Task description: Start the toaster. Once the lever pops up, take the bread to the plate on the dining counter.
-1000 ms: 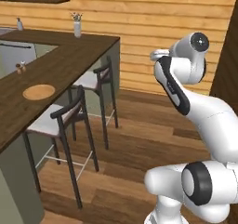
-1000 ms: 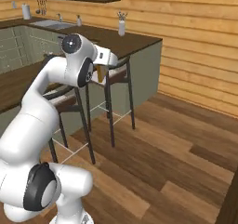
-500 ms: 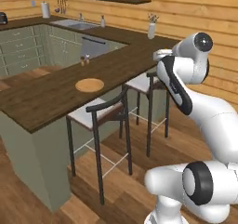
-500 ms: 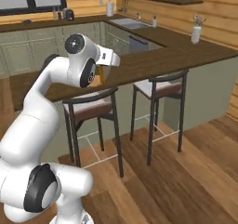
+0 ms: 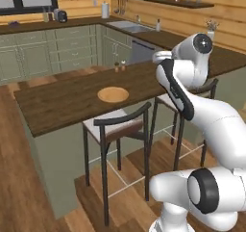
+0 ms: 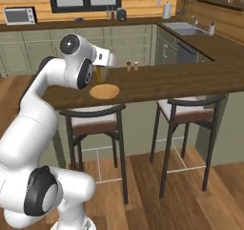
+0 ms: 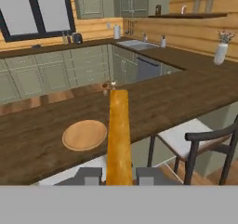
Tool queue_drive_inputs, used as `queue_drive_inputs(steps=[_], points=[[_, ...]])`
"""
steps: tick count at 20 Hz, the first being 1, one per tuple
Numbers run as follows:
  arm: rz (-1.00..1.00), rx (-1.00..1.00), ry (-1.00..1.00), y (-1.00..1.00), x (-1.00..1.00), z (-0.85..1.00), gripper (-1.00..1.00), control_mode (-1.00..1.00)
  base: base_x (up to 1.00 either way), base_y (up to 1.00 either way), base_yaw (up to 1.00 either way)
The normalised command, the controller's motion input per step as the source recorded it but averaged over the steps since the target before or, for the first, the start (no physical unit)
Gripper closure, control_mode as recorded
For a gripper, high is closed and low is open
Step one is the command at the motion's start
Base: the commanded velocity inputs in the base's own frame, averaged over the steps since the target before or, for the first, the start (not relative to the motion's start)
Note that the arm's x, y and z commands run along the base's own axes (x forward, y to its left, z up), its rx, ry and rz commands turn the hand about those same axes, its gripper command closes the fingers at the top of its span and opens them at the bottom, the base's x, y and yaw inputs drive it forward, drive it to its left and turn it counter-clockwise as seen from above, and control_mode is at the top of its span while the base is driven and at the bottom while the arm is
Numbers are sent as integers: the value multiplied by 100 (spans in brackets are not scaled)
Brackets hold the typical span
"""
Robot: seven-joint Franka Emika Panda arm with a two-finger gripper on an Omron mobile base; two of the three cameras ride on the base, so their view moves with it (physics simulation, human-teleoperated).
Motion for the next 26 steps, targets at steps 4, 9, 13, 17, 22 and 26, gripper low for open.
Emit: queue_drive_inputs(steps=[4, 9, 13, 17, 22, 26], points=[[0, 0, 0, 0, 0, 0, 100, 100, 80, -78, 44], [0, 0, 0, 0, 0, 0, 100, 100, 45, -78, 49], [0, 0, 0, 0, 0, 0, 100, 100, 29, -61, 44], [0, 0, 0, 0, 0, 0, 100, 100, 61, 0, 16], [0, 0, 0, 0, 0, 0, 100, 100, 54, 0, 3], [18, 7, 16, 0, 27, 0, 100, -100, 0, 0, 0]])
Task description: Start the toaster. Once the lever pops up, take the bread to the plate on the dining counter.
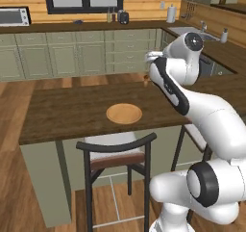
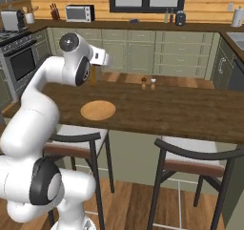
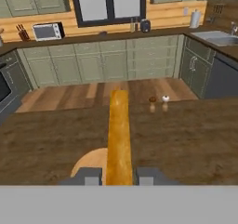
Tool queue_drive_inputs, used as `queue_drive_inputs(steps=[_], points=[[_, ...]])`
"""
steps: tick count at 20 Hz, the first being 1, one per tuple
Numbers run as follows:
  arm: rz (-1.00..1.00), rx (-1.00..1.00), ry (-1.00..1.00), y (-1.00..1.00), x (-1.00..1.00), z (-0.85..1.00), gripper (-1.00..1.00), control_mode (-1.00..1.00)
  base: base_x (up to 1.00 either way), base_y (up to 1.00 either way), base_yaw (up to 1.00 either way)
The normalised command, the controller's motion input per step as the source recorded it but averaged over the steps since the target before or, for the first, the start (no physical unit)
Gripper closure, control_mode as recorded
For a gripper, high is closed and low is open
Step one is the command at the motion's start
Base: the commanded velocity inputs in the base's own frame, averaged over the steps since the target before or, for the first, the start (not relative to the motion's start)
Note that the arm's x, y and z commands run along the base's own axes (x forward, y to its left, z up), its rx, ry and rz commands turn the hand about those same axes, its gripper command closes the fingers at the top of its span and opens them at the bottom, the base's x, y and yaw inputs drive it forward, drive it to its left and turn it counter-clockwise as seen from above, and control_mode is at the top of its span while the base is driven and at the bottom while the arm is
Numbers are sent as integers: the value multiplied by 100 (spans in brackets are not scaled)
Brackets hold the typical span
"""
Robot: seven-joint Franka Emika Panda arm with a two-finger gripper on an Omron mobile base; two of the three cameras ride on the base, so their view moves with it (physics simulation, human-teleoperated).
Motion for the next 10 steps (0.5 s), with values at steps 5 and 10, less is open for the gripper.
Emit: queue_drive_inputs(steps=[5, 10], points=[[29, 13, 41, 0, 9, -40, 100, -100, 0, 0, 0], [23, 2, 16, 3, 0, -71, 100, -100, 0, 0, 0]])
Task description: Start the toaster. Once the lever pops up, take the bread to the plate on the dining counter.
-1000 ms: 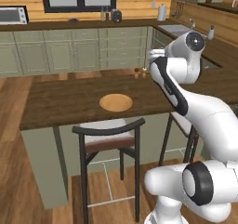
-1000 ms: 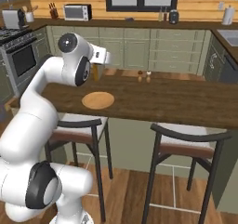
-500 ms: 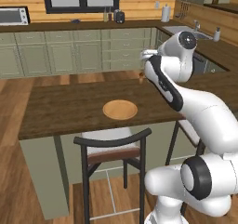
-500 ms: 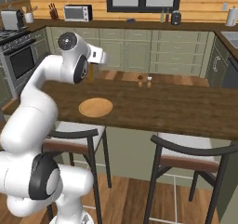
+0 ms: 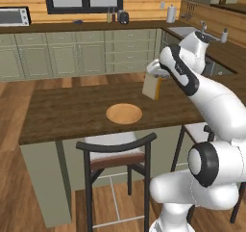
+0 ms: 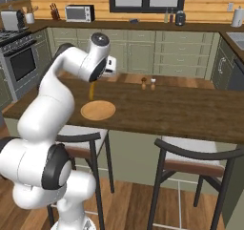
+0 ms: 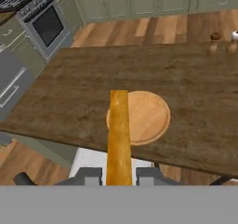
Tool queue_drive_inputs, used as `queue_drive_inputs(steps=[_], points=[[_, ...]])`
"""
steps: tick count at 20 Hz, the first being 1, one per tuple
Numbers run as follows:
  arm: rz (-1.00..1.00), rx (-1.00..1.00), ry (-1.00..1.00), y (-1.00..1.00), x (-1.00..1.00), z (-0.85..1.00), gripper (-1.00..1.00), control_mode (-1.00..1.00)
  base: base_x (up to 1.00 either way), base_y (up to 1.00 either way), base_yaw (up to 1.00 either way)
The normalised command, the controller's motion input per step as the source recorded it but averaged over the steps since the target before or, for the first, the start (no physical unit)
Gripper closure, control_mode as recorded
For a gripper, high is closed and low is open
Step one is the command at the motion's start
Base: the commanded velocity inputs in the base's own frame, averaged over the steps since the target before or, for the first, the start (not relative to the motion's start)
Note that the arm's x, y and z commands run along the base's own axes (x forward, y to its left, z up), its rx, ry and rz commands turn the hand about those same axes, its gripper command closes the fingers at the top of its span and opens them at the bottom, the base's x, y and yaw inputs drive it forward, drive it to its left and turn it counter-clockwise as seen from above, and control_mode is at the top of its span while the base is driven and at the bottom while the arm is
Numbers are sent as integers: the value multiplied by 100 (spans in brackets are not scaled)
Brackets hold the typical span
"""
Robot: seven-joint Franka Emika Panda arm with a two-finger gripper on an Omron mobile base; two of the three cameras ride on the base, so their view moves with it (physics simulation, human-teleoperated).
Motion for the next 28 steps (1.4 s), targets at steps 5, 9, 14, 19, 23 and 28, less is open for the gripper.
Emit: queue_drive_inputs(steps=[5, 9, 14, 19, 23, 28], points=[[11, 0, 10, 9, 2, -45, 100, -100, 0, 0, 0], [9, 0, 15, 25, 16, -44, 100, -100, 0, 0, 0], [1, 13, 1, 2, 13, -27, 100, -100, 0, 0, 0], [0, 16, 2, 0, 20, -38, 100, -100, 0, 0, 0], [0, 6, 7, 11, 39, -48, 100, -100, 0, 0, 0], [0, 6, 2, 16, 51, -24, 100, -100, 0, 0, 0]])
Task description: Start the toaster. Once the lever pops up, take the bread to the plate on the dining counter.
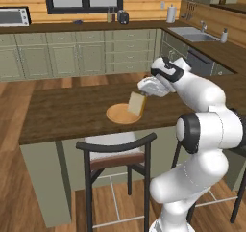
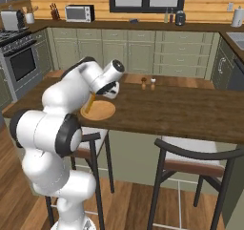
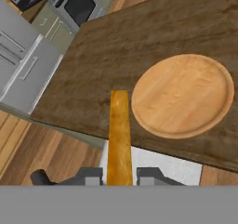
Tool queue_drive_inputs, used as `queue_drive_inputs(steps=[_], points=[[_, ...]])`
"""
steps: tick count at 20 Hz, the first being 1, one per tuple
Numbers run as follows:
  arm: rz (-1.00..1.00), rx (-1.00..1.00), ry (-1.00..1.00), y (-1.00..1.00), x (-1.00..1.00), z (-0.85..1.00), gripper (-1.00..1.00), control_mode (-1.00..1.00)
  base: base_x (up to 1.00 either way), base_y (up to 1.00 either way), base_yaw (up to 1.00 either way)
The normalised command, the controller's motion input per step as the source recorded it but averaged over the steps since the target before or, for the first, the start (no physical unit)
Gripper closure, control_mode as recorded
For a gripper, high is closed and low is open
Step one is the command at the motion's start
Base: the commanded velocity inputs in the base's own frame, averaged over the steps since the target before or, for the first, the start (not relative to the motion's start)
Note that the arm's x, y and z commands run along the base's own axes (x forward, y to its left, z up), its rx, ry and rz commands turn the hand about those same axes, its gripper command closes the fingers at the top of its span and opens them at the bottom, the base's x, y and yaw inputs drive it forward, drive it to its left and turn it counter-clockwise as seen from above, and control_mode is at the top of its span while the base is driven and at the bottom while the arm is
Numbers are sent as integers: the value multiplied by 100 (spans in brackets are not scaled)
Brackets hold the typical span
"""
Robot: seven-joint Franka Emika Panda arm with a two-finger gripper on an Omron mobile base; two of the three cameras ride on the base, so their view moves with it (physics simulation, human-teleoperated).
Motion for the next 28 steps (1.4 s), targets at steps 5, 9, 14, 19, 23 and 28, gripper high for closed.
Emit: queue_drive_inputs(steps=[5, 9, 14, 19, 23, 28], points=[[0, 5, 3, 7, 14, -35, 100, -100, 0, 0, 0], [0, 6, 1, 3, 9, -33, 100, -100, 0, 0, 0], [0, 4, 0, 16, 34, -13, 100, -100, 0, 0, 0], [0, 0, 0, 24, 48, -10, 100, -100, 0, 0, 0], [0, 0, 0, 6, 32, -31, 100, -100, 0, 0, 0], [0, 0, 0, 3, 34, -42, 100, -100, 0, 0, 0]])
